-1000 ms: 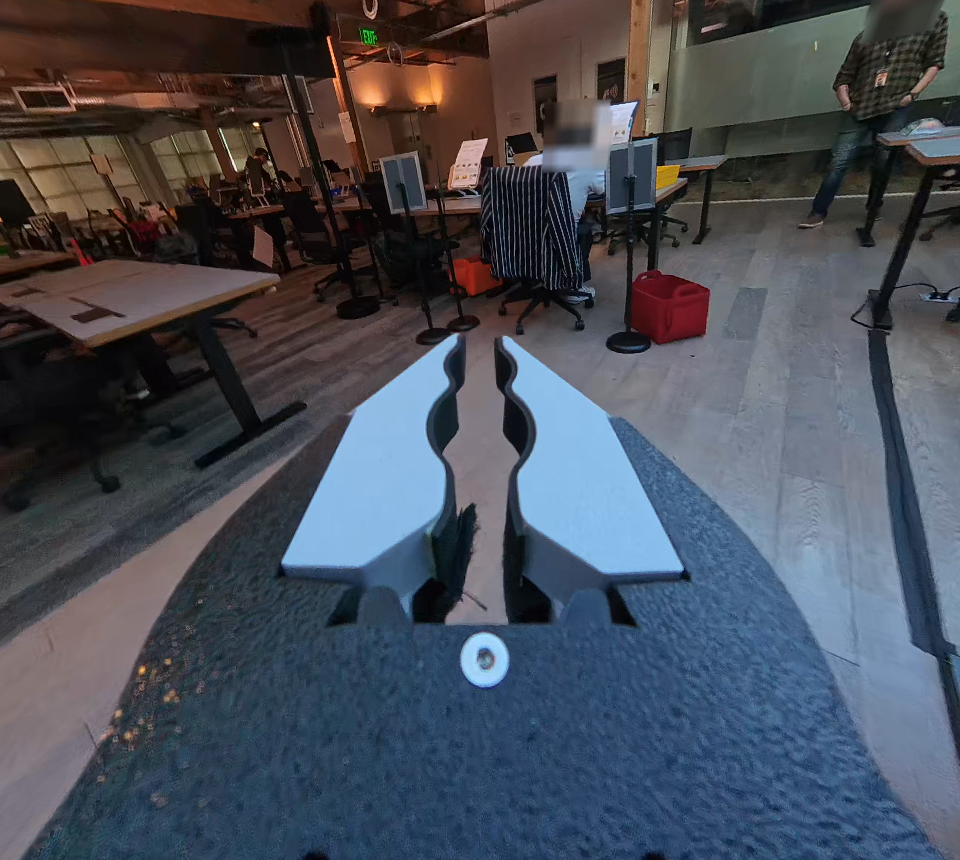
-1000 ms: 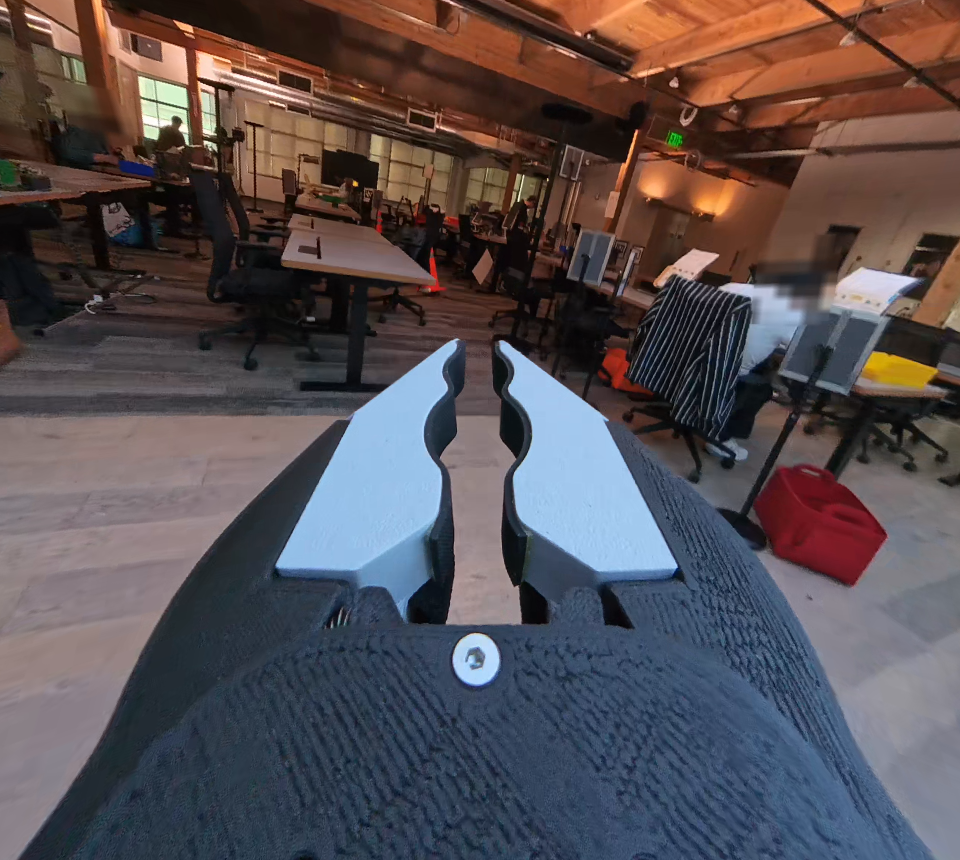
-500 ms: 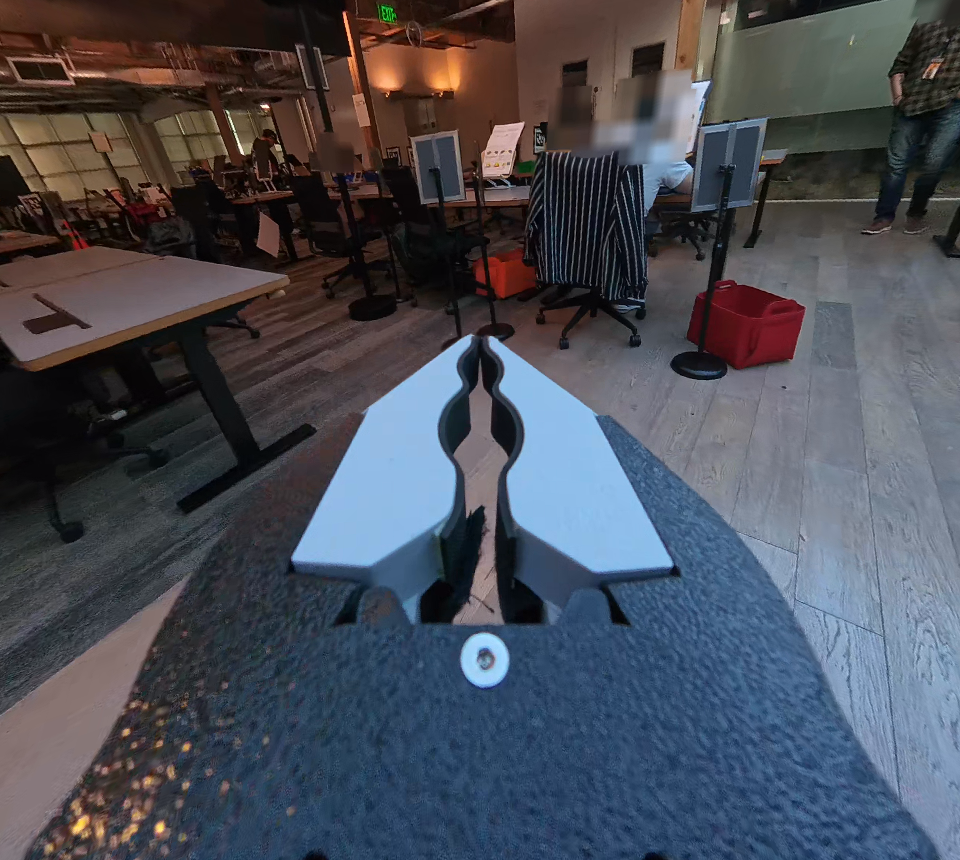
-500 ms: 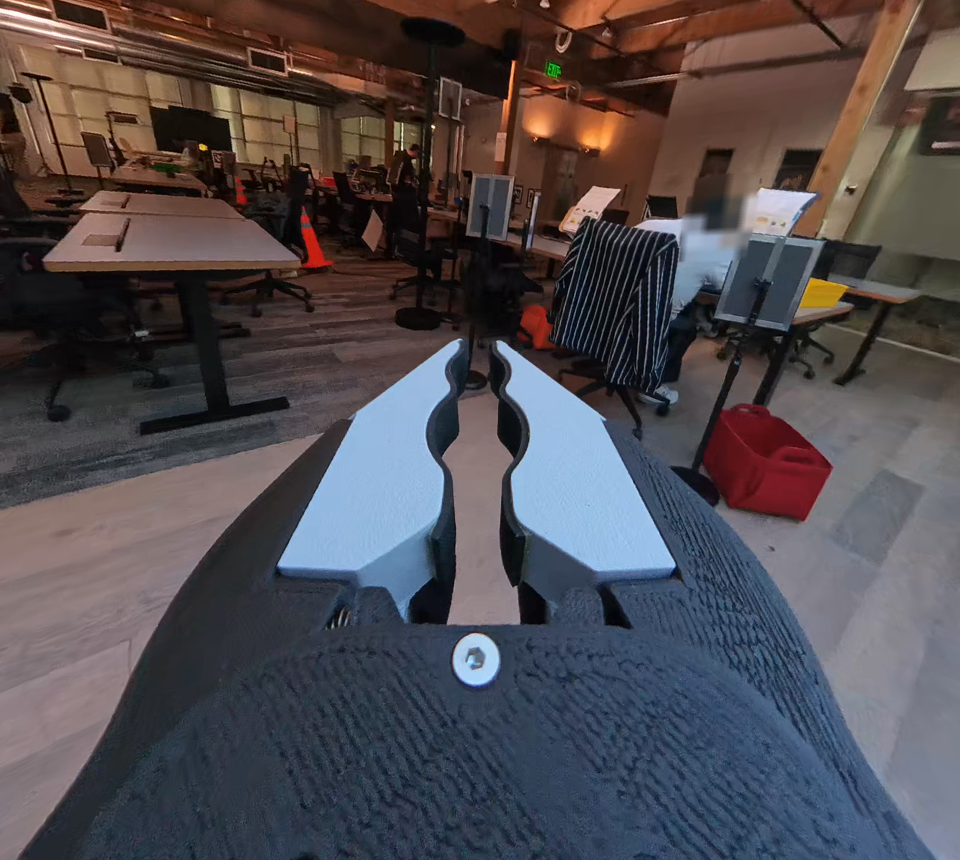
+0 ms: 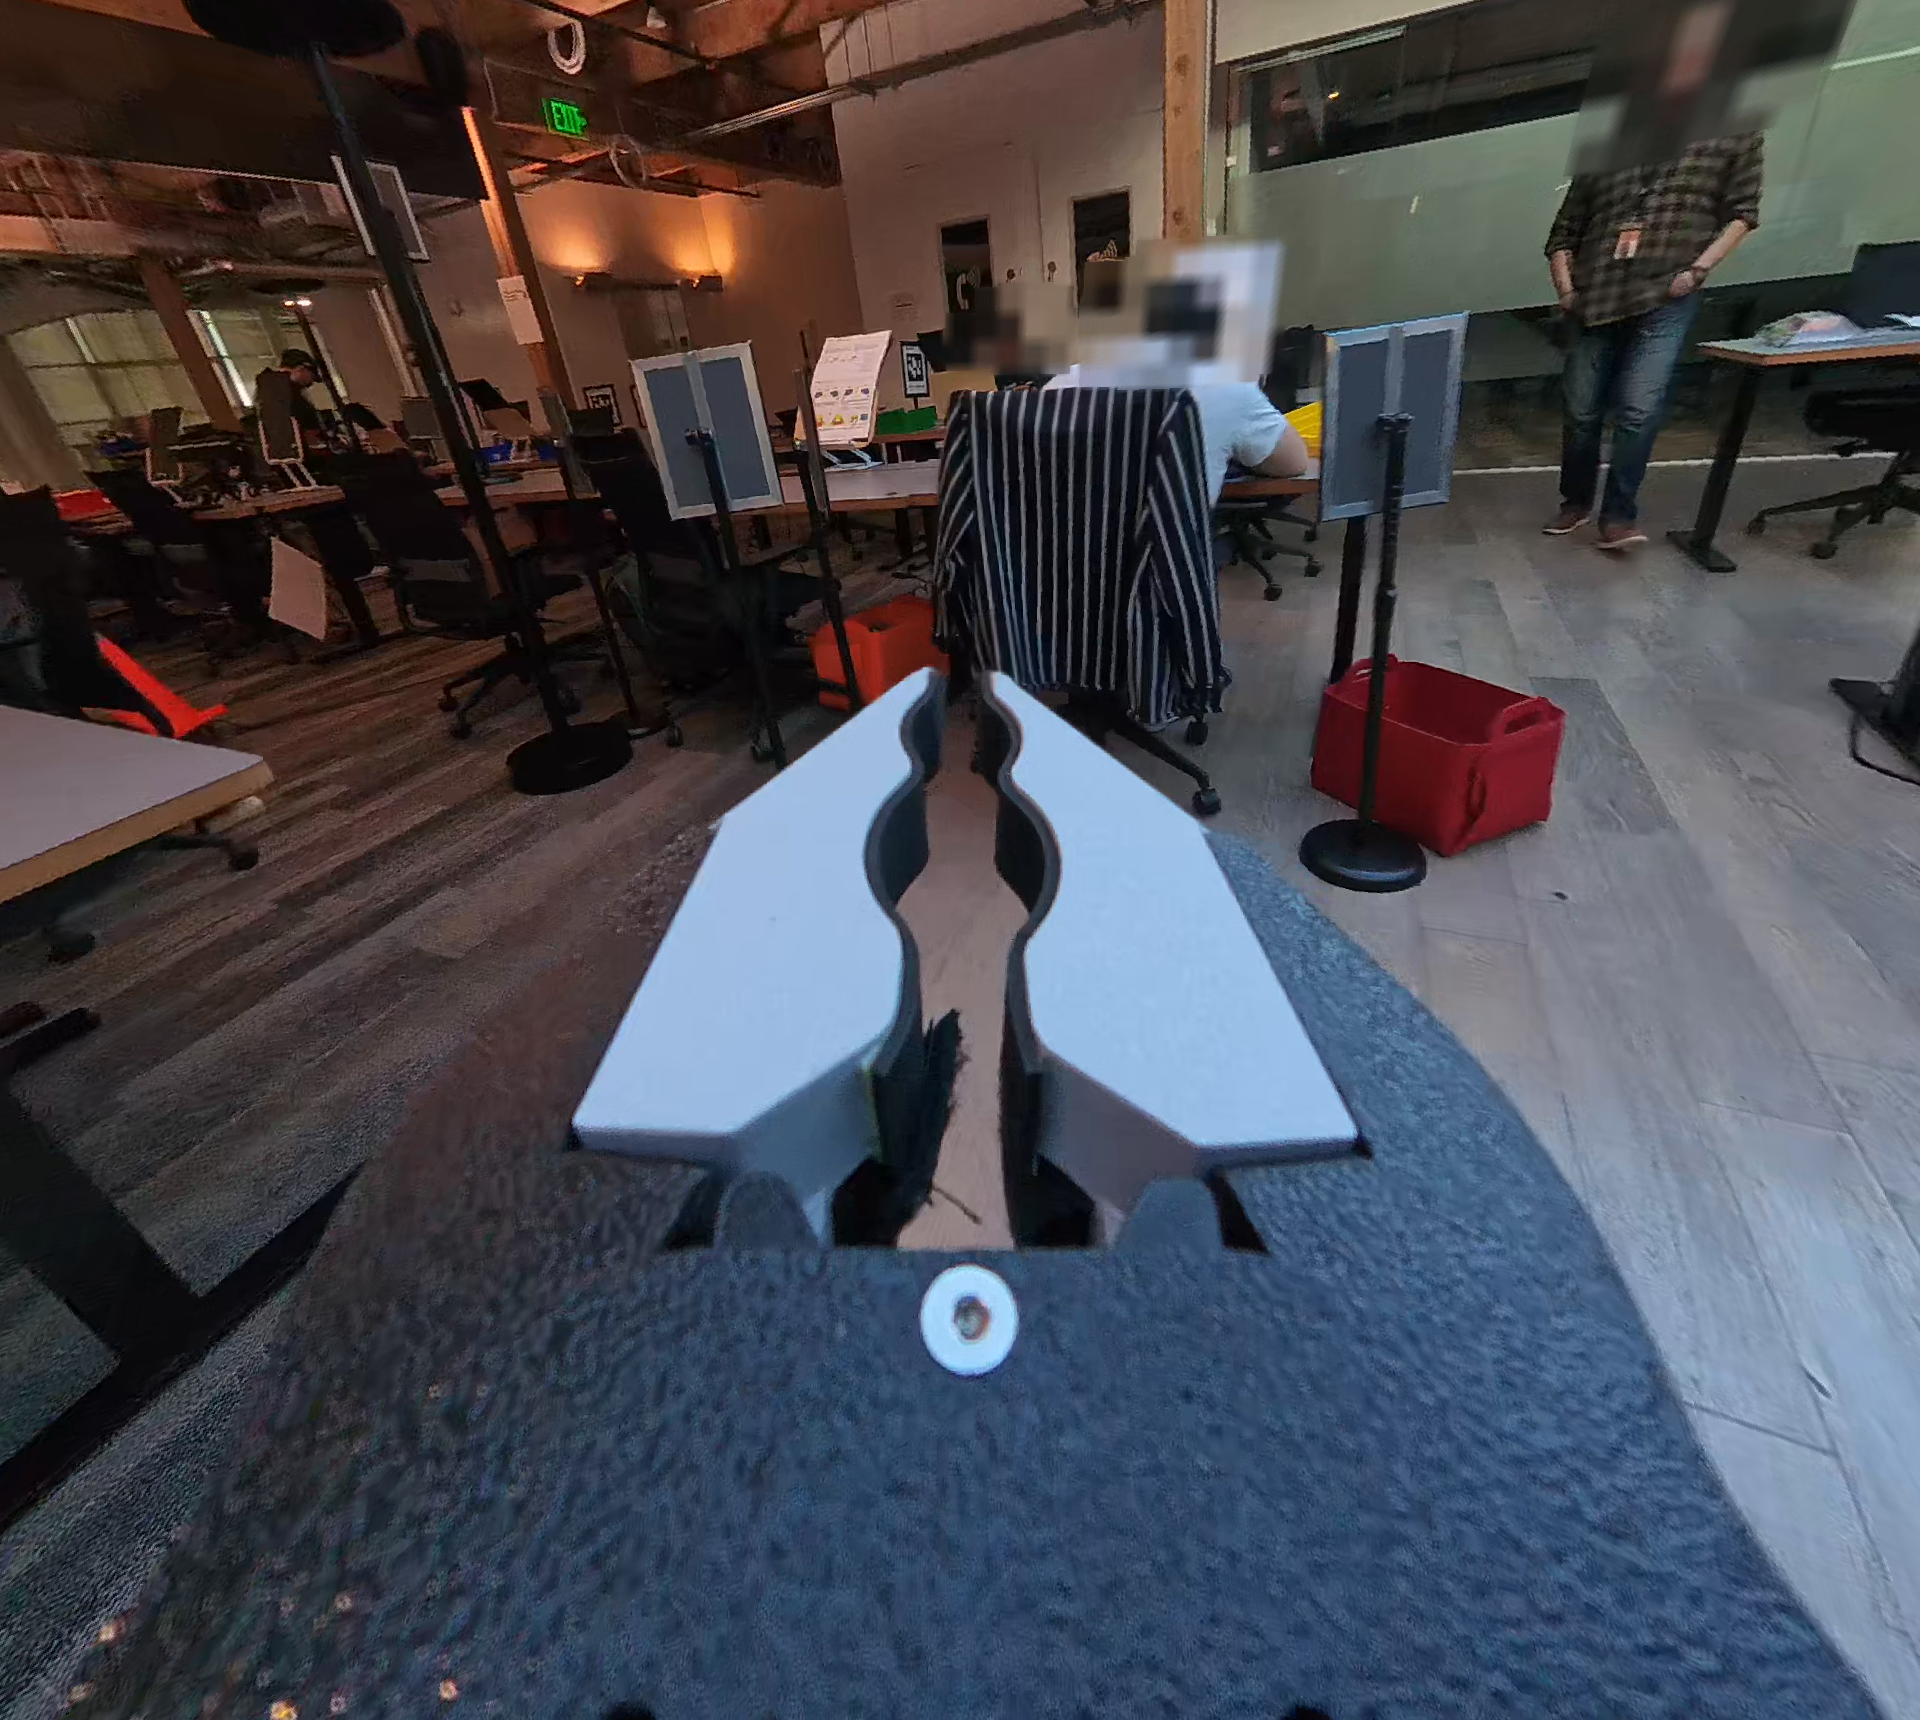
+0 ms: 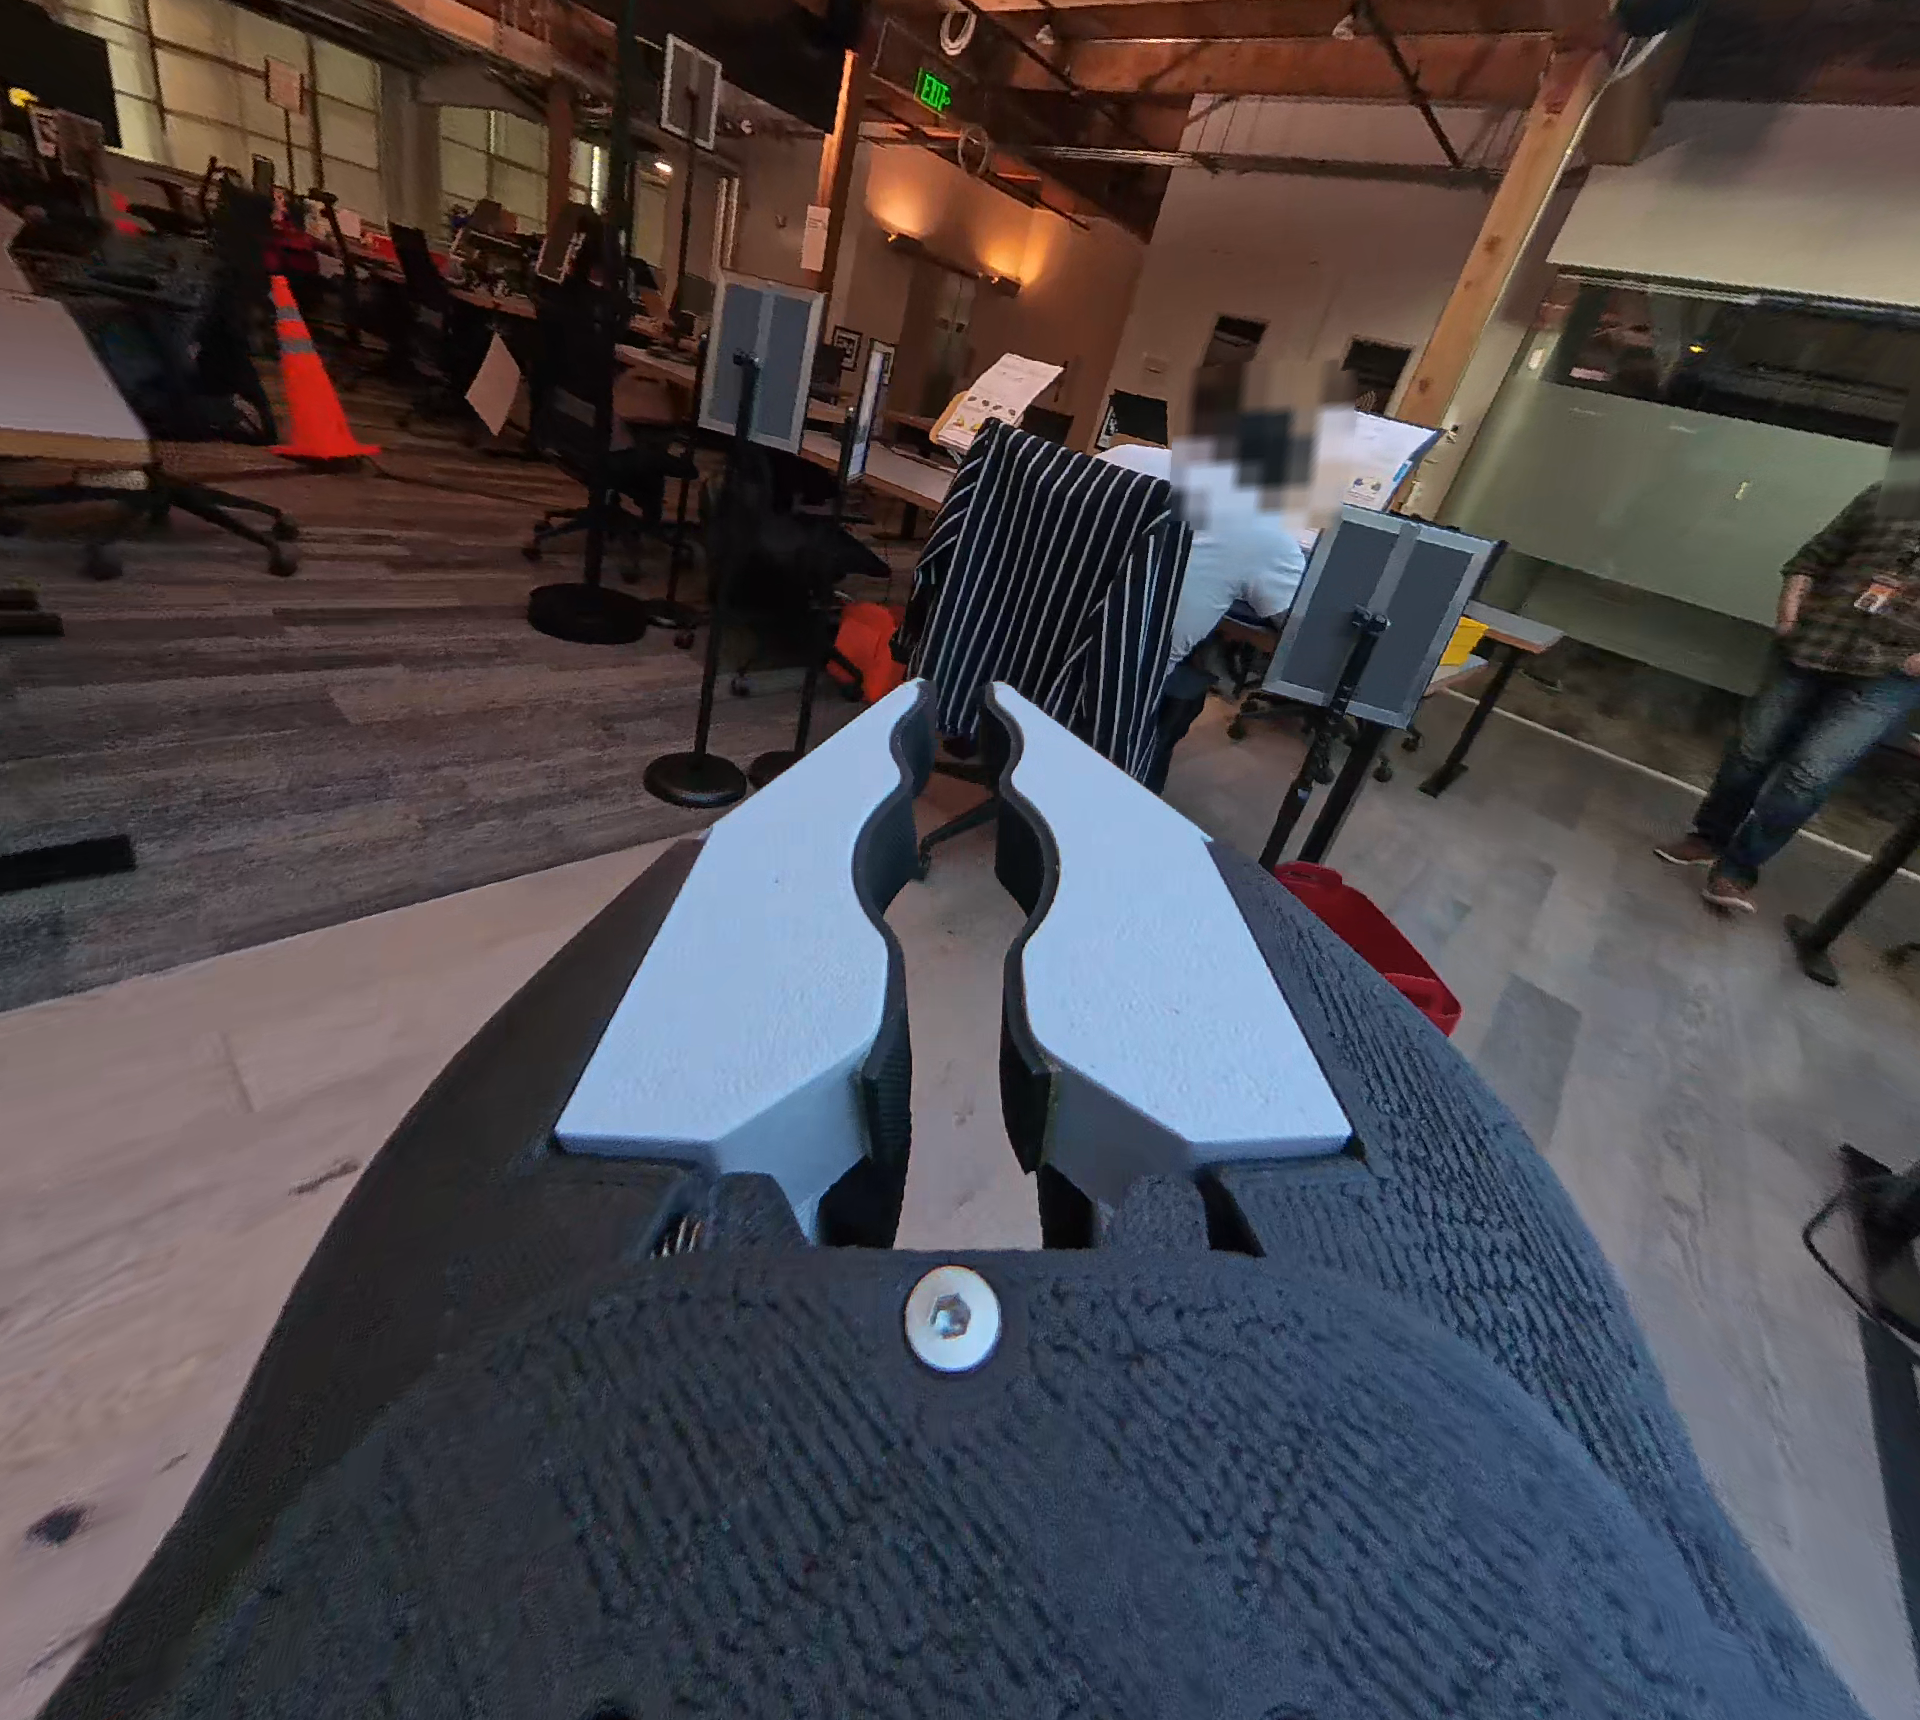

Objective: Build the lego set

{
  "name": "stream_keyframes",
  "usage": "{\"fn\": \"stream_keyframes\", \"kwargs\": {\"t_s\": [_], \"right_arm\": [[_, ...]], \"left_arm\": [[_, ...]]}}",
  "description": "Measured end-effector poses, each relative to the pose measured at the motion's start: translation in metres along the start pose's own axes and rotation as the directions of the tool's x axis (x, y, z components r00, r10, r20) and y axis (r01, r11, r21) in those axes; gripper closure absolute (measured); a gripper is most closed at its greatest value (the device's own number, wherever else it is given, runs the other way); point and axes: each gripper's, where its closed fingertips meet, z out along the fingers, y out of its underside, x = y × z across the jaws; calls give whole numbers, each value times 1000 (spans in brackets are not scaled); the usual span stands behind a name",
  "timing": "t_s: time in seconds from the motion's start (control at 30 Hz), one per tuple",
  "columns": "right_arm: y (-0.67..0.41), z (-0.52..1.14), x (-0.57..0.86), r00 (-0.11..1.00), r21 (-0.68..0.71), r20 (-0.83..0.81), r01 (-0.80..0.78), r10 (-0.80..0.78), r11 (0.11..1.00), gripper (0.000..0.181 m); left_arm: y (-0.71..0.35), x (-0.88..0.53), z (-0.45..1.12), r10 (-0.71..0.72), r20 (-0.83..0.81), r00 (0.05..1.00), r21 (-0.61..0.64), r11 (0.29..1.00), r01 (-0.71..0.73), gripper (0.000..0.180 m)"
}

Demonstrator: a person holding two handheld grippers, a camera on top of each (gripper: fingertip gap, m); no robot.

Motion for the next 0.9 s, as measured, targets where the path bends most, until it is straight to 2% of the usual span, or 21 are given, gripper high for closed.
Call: {"fn": "stream_keyframes", "kwargs": {"t_s": [0.1,0.23,0.4,0.57,0.67,0.7,0.77,0.9], "right_arm": [[7,99,13,998,-38,1,-60,60,997,175],[-3,232,11,999,28,32,11,-12,1000,175],[10,402,-38,991,60,127,-40,32,997,174],[41,572,-117,981,58,195,-21,10,998,174],[50,679,-166,965,-16,240,-104,105,994,173],[46,713,-188,948,-26,293,-125,128,992,173],[37,777,-230,922,5,377,-96,87,995,171],[48,895,-285,908,-3,418,-36,34,999,158]], "left_arm": [[9,-38,83,-63,67,996,-18,998,64,177],[10,-91,177,-76,119,990,16,997,75,177],[43,-190,251,-86,256,963,-4,996,90,177],[88,-316,325,-96,434,896,1,994,106,178],[110,-396,395,-220,511,831,30,971,239,180],[110,-417,423,-257,500,827,38,960,276,180],[107,-453,483,-244,471,848,40,966,256,180],[113,-516,596,-175,464,868,23,982,185,180]]}}
